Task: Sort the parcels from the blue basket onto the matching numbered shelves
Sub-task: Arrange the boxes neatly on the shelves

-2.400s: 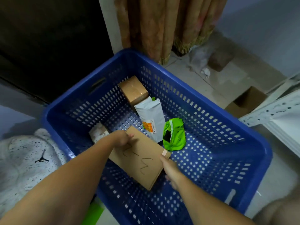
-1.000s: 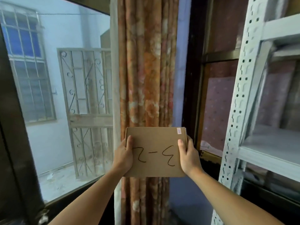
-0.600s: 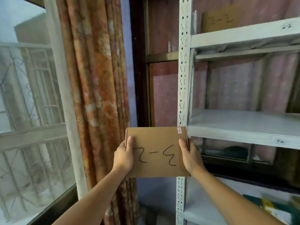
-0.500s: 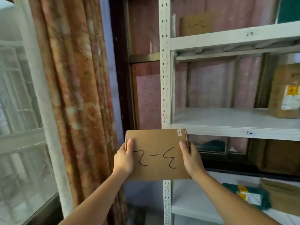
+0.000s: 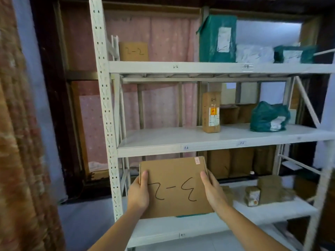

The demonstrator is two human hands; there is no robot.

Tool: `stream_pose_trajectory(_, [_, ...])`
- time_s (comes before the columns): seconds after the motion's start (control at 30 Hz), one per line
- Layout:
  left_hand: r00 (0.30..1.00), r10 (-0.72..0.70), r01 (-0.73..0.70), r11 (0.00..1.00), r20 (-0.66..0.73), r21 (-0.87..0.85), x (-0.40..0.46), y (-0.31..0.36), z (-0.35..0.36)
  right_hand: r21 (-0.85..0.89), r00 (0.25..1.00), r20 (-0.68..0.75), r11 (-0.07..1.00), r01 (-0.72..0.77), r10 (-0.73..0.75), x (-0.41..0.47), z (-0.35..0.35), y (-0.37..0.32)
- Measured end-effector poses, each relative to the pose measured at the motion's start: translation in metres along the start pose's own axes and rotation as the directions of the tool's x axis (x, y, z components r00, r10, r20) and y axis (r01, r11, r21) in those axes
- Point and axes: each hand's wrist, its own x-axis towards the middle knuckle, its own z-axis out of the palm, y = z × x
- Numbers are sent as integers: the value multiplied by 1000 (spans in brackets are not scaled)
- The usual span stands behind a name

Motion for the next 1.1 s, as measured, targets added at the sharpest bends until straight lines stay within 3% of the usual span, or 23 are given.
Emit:
stream_pose_trajectory(0.23, [999,-32,33,999,21,-20,-27,27,75,11,988,-51,989,-146,147,-4,-78,18])
stream_pose_trajectory(0.5, [999,-32,34,998,34,-48,-42,36,97,-147,992,-114,987,-60,44,-4,-109,18])
stream_pose_trajectory(0.73, [992,-53,54,998,118,-9,-20,41,88,-154,998,-45,987,44,-51,24,-116,10])
stream_pose_trajectory(0.83, [995,96,-93,989,-18,113,-11,49,83,-281,989,48,949,145,-137,41,-119,3])
stream_pose_trajectory(0.9, [934,354,-310,857,-34,410,-11,67,81,-467,972,173,856,223,-158,49,-113,-1])
stream_pose_trajectory(0.93, [868,488,-448,691,90,567,-9,78,79,-553,957,244,788,273,-160,50,-106,-5])
stream_pose_trajectory(0.97, [787,539,-577,473,299,666,-7,92,78,-609,933,315,718,337,-171,52,-99,-8])
stream_pose_trajectory(1.03, [666,332,-735,133,668,665,2,120,77,-657,870,445,582,479,-213,56,-82,-19])
stream_pose_trajectory(1.07, [637,183,-767,56,749,639,6,131,76,-660,835,504,524,538,-223,58,-73,-25])
stream_pose_trajectory(1.1, [640,49,-768,42,767,639,11,137,76,-650,799,556,481,589,-228,60,-65,-32])
